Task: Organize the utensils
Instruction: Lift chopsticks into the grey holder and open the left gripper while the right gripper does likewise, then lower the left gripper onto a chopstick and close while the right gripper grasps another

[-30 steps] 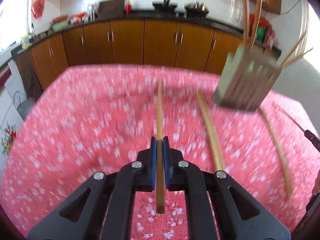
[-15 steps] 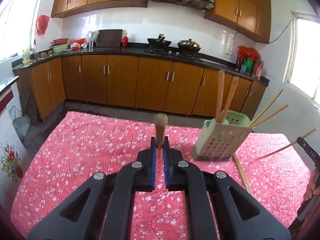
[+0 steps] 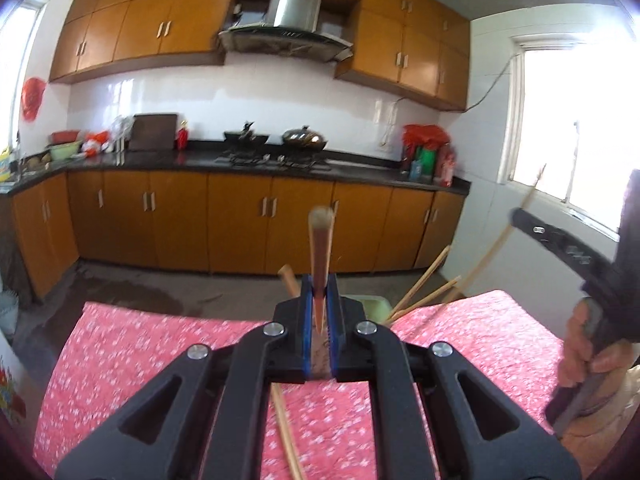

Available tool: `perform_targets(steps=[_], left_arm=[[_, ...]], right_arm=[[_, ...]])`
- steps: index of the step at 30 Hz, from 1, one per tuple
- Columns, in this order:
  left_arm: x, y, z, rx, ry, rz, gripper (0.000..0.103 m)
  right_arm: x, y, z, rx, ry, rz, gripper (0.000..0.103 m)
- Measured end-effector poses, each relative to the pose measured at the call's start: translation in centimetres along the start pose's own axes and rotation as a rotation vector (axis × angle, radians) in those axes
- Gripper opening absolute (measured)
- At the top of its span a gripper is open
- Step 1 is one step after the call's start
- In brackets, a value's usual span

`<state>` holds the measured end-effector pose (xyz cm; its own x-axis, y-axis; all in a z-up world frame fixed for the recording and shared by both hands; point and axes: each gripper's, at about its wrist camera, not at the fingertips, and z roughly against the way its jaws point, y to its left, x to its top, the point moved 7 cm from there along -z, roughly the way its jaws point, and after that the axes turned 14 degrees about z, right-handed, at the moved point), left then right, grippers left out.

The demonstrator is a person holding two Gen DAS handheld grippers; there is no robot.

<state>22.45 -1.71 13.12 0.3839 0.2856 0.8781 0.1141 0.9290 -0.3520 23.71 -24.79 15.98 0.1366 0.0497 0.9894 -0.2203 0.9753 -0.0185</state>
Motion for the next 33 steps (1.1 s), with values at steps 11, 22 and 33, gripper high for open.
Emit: perform_targets(steps=[11,22,33], left_arm=[[2.7,-2.8,-5.0,0.016,-0.060,-0.025,0.008],[-1.3,-0.4,-9.9,0.046,0.063,0.014,0.010],[1.2,3.0,-3.8,0.081,-0.081,0.093,0.026]], right_arm=[[-0.8,2.0,-4.9,-0.056,-0.028,0.050,0.008],[-5.1,2.6,-7.6,-0.027,0.097,0.056,0.014],[-3.4,-1.4,-2.1,-0.104,0.043,0.016,0.025]])
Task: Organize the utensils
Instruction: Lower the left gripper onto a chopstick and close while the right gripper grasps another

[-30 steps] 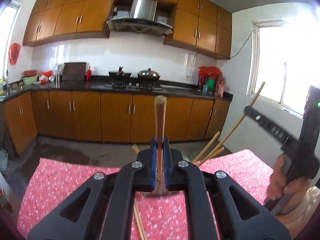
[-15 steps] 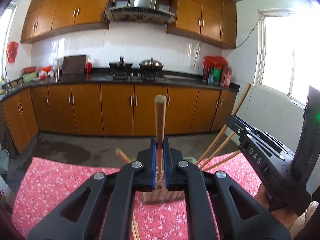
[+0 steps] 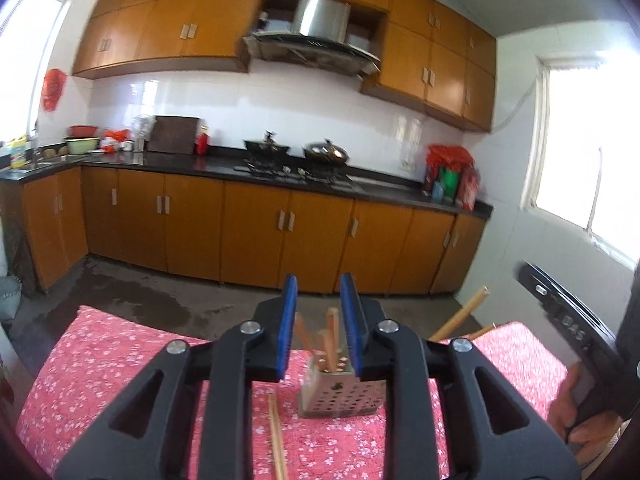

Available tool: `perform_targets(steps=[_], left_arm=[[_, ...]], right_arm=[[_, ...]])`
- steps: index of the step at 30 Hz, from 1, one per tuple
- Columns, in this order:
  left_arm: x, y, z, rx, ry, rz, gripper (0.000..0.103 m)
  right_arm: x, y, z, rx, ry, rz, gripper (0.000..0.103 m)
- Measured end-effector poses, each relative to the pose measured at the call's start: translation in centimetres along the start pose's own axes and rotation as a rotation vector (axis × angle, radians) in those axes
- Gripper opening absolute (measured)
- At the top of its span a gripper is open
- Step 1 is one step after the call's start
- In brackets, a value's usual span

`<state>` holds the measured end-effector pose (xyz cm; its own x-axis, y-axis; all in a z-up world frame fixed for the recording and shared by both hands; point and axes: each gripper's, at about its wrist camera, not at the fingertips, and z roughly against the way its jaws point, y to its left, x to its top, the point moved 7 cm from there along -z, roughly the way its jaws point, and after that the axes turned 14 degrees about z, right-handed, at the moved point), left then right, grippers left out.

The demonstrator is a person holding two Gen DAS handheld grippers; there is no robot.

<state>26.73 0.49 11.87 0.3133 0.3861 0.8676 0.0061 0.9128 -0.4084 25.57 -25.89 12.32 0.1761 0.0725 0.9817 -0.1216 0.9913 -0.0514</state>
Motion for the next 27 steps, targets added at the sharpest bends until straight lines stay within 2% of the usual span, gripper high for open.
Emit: perform_targets(steps=[2,5,6,8,10,12,15,18,21,24,26,27], left_arm=[[0.0,1.6,1.3,0.038,-0.020,0.015,0.028],[-1.5,5.3,2.3,0.120,-0.004,0.020,0.030],[-2.7,6.8,2.1,0.150,0.023,0.014,0.030],[-5.6,9.3,1.3,0.208,0.090,-0.004,0.030],[-8.8,11.1,0.5,0.235,0.174,-0.007,0.030],[-12.4,12.5,-0.3,0.246,0.262,0.002,0.030],[-16.3,13.1,-1.0,0.236,0.354,0.018,0.030],[-18.9,13.3,-1.6,0.228,0.422,0.032,0.030],[-20.9,13.0,-2.1,0.214,0.468,0.044,0.030],[-22.0,12.4,-2.3,0.202,0.492,0.042,0.030],[-22.5,12.1,-2.5,0.195,0.507,0.041,0.029],[-22.7,12.0,-2.5,0.188,0.517,0.042,0.028]], right_arm=[[-1.2,-1.6,0.8,-0.034,0.031,-0.006,0.026],[-5.8,-3.7,0.7,-0.084,0.181,0.005,0.026],[-8.4,-3.9,0.2,-0.076,0.269,0.021,0.026],[-13.2,-3.7,-0.7,-0.033,0.403,0.035,0.026],[-18.6,-2.6,-1.4,0.073,0.542,-0.007,0.024],[-21.8,-1.3,-1.7,0.136,0.614,-0.032,0.021],[-24.8,1.0,-1.7,0.201,0.667,-0.018,0.020],[-26.6,2.2,-2.0,0.199,0.712,0.014,0.018],[-27.5,2.7,-2.2,0.209,0.732,0.011,0.018],[-27.7,3.4,-2.2,0.203,0.726,0.060,0.018],[-27.9,3.1,-2.3,0.158,0.724,0.104,0.008],[-27.8,2.4,-2.6,0.087,0.723,0.132,0.008]])
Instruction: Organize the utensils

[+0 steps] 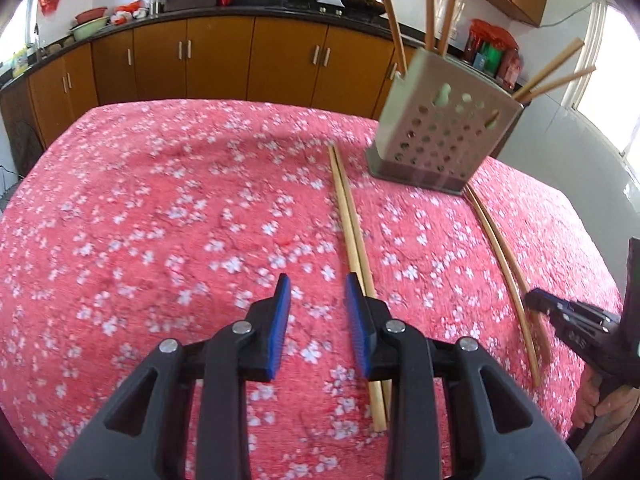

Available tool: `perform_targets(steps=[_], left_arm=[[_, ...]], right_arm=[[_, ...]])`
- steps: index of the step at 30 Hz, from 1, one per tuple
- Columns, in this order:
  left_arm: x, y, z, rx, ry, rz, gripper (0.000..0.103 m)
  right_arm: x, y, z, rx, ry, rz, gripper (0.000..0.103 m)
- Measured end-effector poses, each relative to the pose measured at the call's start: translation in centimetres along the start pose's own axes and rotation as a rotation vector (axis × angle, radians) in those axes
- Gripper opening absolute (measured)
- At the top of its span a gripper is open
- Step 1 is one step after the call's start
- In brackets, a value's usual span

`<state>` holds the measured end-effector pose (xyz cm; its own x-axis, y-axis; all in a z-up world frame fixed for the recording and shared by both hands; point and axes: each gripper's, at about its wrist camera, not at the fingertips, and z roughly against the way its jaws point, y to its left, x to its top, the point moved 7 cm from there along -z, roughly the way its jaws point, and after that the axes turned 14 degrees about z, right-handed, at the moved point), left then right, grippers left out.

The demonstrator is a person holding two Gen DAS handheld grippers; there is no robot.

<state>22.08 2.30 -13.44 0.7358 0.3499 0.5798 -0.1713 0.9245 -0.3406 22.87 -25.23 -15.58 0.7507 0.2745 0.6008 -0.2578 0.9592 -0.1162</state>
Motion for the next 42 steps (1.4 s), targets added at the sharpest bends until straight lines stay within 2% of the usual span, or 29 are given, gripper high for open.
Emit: perform_targets(steps=[2,5,7,14,18,19,23,28,32,42], left_arm=[[-0.1,-0.4,-0.4,-0.009,0.015,-0.001,0.025],[-0.6,-1.0,-0.8,-0.021,0.037,-0.016,0.020],[-0.7,-1.4,-1.2,-0.015,0.048,-0.036,0.017],[-1.8,-2.4,-2.5,0.015,0.081,-0.096,0.015],[-1.9,-2.8,-2.7,0.053,0.054,-0.136,0.014],[-1.7,-2.8,-2.8,0.064,0.049,-0.137,0.010],[0.1,-0.9,-3.4,0.120,0.028,-0.091,0.008],[3.6,4.7,-3.8,0.221,-0.009,0.003,0.011],[4.4,6.6,-3.7,0.219,-0.029,0.024,0.011],[4.7,6.7,-3.8,0.206,-0.031,0.046,0.011]], right_arm=[[0.1,-1.6,-0.3,-0.040,0.006,-0.062,0.008],[0.1,-2.5,-0.6,-0.033,0.010,-0.115,0.008],[0.1,-2.5,-0.6,-0.040,0.009,-0.100,0.008],[-0.1,-2.3,-0.4,-0.050,0.002,-0.076,0.008],[-0.7,-1.7,0.4,-0.035,-0.009,-0.053,0.008],[-0.7,-1.3,0.6,-0.035,-0.012,-0.042,0.008],[-0.5,-1.9,0.7,-0.078,-0.015,-0.020,0.008],[0.2,-5.5,-0.1,-0.135,-0.008,-0.092,0.008],[0.4,-6.8,-0.6,-0.141,-0.020,-0.111,0.008],[0.5,-7.3,-0.7,-0.131,-0.023,-0.121,0.008]])
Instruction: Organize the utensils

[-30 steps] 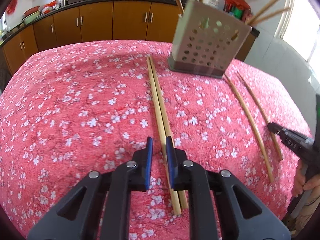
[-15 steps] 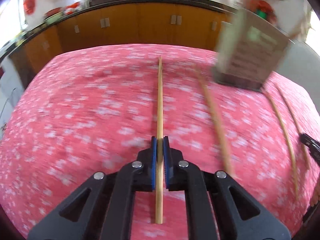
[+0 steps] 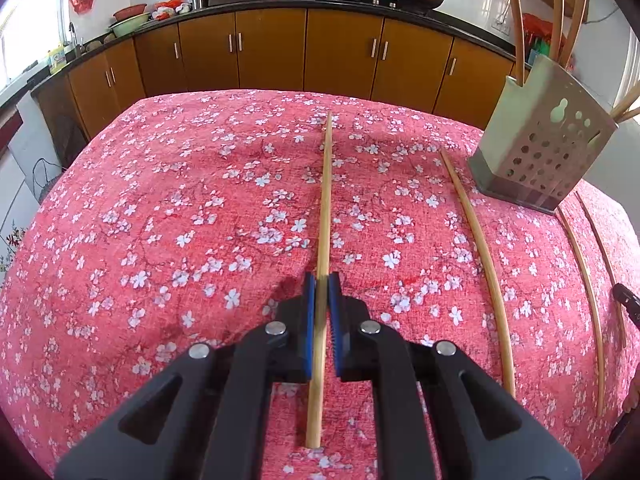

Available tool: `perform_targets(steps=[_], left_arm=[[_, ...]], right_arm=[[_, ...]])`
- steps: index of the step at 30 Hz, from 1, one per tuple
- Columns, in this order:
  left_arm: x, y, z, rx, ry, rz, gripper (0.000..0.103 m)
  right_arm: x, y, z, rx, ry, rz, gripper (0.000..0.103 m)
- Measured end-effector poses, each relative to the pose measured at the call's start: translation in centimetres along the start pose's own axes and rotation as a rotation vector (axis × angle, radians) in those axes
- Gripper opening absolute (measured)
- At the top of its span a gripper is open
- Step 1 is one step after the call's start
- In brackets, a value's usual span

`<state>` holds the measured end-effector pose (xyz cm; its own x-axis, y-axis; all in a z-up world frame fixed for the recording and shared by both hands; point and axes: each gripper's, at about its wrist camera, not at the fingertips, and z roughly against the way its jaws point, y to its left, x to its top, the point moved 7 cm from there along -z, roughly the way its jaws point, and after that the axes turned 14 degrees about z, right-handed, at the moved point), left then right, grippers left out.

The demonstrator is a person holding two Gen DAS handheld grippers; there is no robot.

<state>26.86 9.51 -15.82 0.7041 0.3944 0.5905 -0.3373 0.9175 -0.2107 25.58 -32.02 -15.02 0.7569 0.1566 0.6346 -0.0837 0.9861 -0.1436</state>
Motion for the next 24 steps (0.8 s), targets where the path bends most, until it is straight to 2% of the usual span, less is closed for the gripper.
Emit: perform_targets(steps=[24], left_arm=[[-0.08,0.17,0.25,-0.004,0.000,0.005,0.011]], right_arm=[[-0.03,0.05,0.10,0.003,-0.001,-0.006,0.008]])
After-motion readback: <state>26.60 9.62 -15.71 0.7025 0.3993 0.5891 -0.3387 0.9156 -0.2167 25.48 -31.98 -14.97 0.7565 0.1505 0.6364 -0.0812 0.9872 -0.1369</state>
